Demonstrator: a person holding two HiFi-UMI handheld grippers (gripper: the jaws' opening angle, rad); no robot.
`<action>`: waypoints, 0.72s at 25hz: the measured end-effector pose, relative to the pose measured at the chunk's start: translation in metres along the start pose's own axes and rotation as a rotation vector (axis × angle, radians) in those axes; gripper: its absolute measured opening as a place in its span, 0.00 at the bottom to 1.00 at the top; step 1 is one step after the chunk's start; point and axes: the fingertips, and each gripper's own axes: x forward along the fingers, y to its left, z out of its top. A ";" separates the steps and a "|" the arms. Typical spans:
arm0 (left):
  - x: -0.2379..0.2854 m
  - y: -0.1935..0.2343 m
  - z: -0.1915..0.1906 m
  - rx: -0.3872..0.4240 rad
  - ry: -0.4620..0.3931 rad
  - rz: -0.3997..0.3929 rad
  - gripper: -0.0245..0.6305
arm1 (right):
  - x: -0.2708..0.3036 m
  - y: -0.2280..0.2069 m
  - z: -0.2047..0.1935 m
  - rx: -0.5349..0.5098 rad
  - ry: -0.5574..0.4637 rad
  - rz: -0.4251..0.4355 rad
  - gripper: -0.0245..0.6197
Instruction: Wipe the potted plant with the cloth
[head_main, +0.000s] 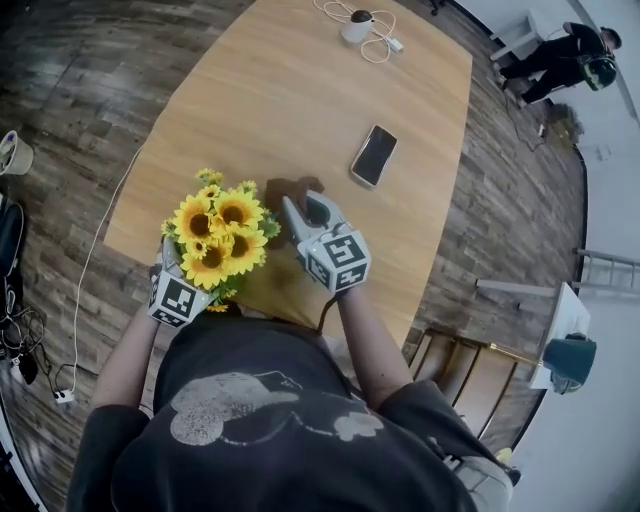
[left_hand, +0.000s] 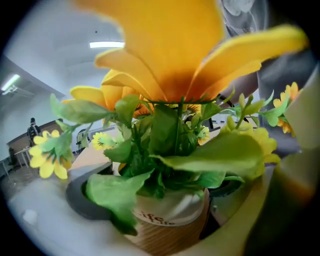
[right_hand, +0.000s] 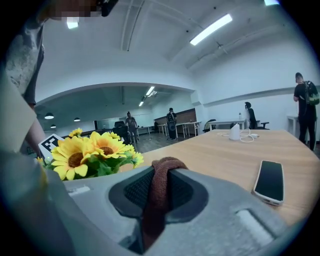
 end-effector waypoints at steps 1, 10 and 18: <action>0.001 0.000 0.001 0.011 -0.002 -0.016 0.97 | 0.007 0.001 -0.001 0.005 0.009 0.005 0.10; 0.002 0.000 0.007 0.034 -0.031 -0.105 0.97 | 0.057 0.029 -0.021 0.041 0.088 0.111 0.10; 0.001 0.000 0.005 0.040 -0.048 -0.125 0.97 | 0.057 0.066 -0.039 0.030 0.133 0.215 0.10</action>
